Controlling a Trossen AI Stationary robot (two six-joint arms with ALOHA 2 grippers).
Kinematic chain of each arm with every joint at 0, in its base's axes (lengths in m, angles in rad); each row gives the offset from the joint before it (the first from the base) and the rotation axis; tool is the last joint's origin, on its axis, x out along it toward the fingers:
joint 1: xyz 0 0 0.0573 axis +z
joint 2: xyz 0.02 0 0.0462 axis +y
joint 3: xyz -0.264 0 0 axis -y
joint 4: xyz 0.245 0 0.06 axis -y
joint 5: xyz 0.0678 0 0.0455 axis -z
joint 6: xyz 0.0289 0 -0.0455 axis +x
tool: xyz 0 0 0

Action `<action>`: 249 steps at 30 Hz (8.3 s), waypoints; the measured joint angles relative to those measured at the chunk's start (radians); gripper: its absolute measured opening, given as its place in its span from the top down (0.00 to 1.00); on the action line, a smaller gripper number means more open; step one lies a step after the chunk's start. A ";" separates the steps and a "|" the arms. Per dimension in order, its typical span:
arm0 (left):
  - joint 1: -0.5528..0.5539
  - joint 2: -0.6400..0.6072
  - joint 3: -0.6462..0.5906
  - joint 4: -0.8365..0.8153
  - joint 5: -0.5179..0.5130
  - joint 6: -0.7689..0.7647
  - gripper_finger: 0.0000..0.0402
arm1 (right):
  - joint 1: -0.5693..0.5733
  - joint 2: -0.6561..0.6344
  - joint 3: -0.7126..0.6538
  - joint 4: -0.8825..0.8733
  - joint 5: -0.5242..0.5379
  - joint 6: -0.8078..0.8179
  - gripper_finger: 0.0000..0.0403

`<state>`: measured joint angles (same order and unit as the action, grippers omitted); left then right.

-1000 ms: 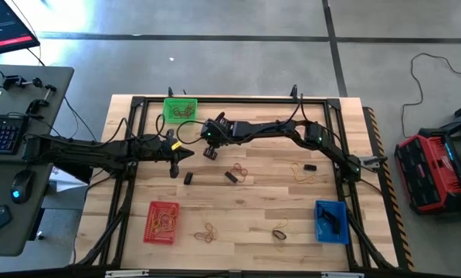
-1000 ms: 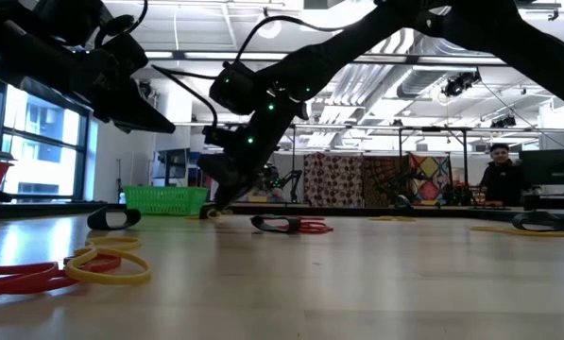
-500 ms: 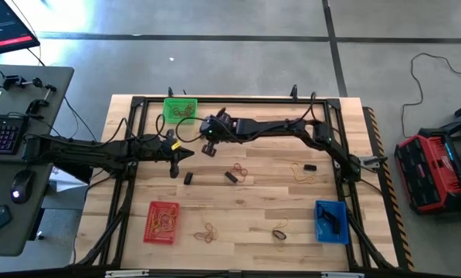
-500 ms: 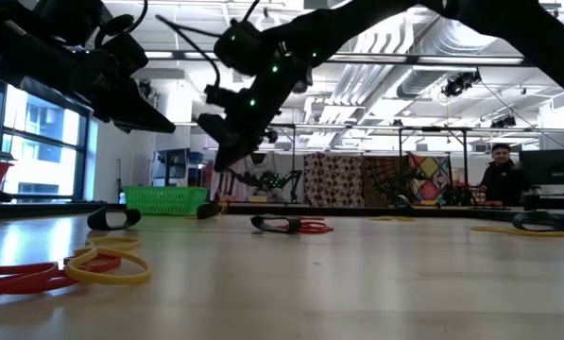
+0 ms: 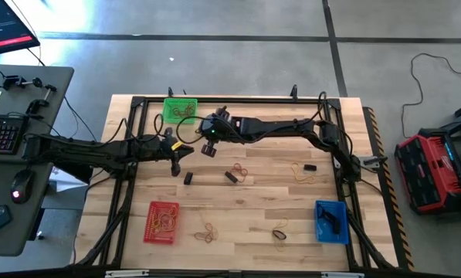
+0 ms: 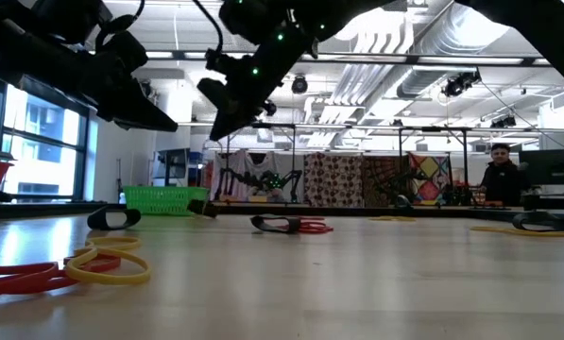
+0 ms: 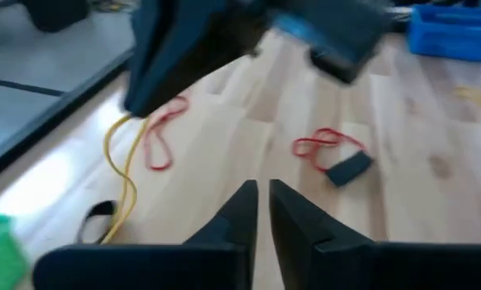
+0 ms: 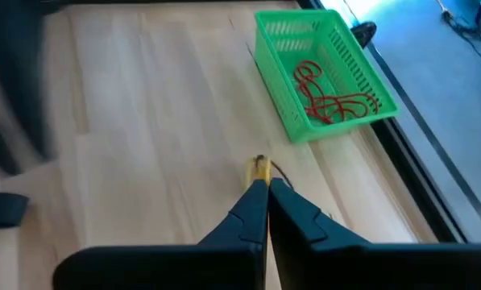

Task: Sort rubber bands into baskets
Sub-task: Put the yellow rubber band into the red bin, then put the red rubber band into the green bin

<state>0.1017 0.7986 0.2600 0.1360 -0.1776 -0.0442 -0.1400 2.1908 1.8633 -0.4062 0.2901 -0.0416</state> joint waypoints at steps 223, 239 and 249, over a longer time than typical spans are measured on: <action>-0.729 1.042 0.760 -0.520 0.135 -0.441 0.69 | 0.211 -0.415 -0.912 0.673 0.043 0.113 1.00; -0.723 0.990 0.756 -0.490 0.170 -0.558 0.69 | 0.211 -0.415 -0.912 0.673 0.043 0.113 1.00; -0.726 1.021 0.757 -0.474 0.159 -0.571 0.69 | 0.213 -0.415 -0.912 0.674 0.043 0.111 1.00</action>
<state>-0.6242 1.8193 1.0174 -0.3377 -0.0191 -0.6156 0.0727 1.7756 0.9508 0.2676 0.3328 0.0696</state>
